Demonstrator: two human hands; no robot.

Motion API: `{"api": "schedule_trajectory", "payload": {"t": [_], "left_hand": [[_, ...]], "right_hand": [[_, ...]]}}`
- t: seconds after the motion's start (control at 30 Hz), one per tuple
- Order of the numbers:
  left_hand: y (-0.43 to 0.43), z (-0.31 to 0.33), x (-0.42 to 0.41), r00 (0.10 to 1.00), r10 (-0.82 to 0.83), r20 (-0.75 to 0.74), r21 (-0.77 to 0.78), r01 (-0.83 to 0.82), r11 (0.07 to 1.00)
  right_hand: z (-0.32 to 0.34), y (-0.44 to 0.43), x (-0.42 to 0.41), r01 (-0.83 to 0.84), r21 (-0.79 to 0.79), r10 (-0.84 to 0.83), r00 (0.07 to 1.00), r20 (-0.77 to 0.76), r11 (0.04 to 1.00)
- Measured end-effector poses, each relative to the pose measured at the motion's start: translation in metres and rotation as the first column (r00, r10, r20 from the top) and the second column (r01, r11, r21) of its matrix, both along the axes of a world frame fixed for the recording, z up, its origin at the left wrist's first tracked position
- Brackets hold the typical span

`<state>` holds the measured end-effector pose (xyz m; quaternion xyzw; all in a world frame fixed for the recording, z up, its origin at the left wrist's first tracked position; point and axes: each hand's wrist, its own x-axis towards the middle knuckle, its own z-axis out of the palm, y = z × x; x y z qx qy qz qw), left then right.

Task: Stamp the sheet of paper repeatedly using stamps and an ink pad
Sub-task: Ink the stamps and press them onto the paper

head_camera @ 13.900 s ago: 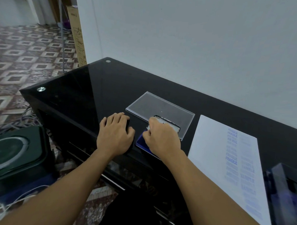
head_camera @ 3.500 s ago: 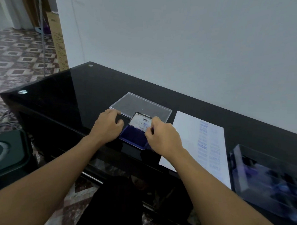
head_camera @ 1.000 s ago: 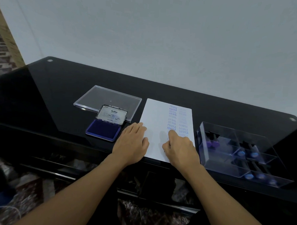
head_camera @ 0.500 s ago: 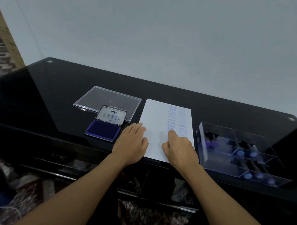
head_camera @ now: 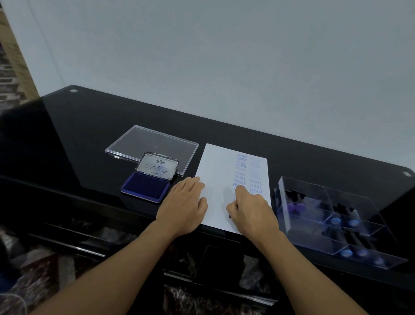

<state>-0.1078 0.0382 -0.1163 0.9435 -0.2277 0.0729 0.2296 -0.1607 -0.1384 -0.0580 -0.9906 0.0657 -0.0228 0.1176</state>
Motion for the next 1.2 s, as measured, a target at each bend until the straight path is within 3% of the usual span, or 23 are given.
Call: {"api": "schedule_trajectory", "payload": {"t": [0.2, 0.5, 0.73, 1.07, 1.2], "left_hand": [[0.000, -0.001, 0.000, 1.000, 0.008, 0.007, -0.009, -0.008, 1.000], [0.000, -0.003, 0.001, 1.000, 0.015, 0.006, -0.018, -0.015, 1.000], [0.000, 0.001, 0.000, 0.999, 0.021, -0.037, -0.050, -0.023, 0.999], [0.002, 0.017, 0.000, 0.978, 0.012, -0.209, -0.194, -0.053, 0.979], [-0.009, 0.027, -0.002, 0.985, 0.039, -0.171, -0.252, -0.082, 0.964]], "right_hand": [[0.011, -0.003, 0.002, -0.025, -0.025, 0.025, 1.000, -0.011, 0.999], [0.056, -0.023, 0.012, 0.057, 0.093, -0.076, 0.973, 0.216, 0.994], [0.058, -0.025, 0.008, 0.057, 0.098, -0.077, 0.973, 0.217, 0.994], [0.069, -0.049, -0.013, 0.088, 0.204, -0.123, 0.979, 0.165, 0.975], [0.073, -0.076, -0.032, 0.133, 0.220, -0.169, 0.974, 0.151, 0.966]]}}
